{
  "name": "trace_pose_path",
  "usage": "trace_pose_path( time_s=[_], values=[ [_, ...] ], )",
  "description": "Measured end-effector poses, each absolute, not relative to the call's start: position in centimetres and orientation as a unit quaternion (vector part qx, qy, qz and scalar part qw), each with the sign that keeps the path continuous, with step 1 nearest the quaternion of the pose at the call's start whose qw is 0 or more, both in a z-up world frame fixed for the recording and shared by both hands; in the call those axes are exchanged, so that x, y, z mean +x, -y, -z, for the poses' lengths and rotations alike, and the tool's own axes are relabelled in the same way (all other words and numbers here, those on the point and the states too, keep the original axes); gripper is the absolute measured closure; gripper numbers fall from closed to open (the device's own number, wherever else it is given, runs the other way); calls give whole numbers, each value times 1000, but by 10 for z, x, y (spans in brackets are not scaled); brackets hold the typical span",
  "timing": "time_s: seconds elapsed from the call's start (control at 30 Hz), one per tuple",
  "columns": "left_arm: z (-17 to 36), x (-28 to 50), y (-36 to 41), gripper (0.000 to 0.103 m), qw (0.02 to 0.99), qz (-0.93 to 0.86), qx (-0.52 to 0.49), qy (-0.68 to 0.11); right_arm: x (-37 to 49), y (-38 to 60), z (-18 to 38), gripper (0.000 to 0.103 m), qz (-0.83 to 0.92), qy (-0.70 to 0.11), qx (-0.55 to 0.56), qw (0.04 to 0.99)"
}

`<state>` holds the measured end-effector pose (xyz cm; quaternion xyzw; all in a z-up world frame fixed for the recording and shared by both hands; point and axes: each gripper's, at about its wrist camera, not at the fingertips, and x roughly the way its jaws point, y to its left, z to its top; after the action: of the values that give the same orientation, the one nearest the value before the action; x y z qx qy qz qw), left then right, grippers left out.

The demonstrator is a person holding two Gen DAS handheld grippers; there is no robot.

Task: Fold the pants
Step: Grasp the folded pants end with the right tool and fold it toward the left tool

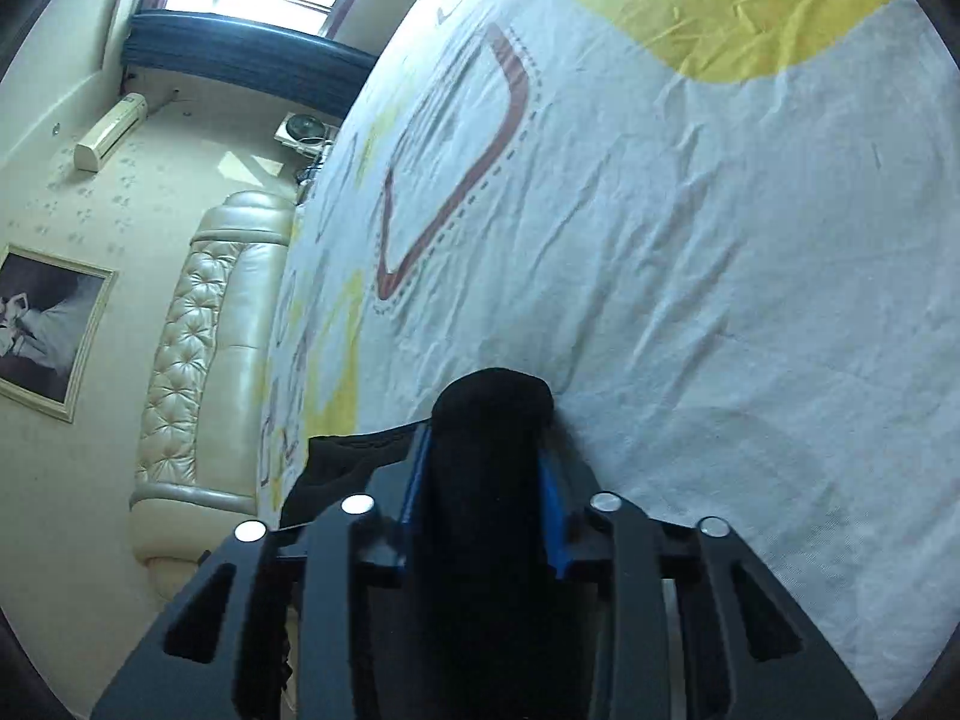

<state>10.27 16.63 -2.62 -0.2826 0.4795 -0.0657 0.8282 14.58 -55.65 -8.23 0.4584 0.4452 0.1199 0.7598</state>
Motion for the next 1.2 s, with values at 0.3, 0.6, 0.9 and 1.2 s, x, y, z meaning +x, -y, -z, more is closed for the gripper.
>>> trace_pose_path(
  time_s=[0.3, 0.6, 0.9, 1.2],
  values=[
    [26, 102, -165, 3, 830, 66, -274, -481, 102, 570, 88, 43, -172, -413, 532, 719],
    [26, 103, -164, 3, 831, 67, -270, -482, 45, 542, 101, 73, -181, -481, 439, 737],
    [16, 100, -174, 3, 814, 107, -291, -490, 41, 547, 53, 43, -118, -458, 422, 773],
    [-13, 81, -248, 3, 817, 210, -302, -443, 38, 494, -6, 33, -124, -399, 396, 818]
  ],
)
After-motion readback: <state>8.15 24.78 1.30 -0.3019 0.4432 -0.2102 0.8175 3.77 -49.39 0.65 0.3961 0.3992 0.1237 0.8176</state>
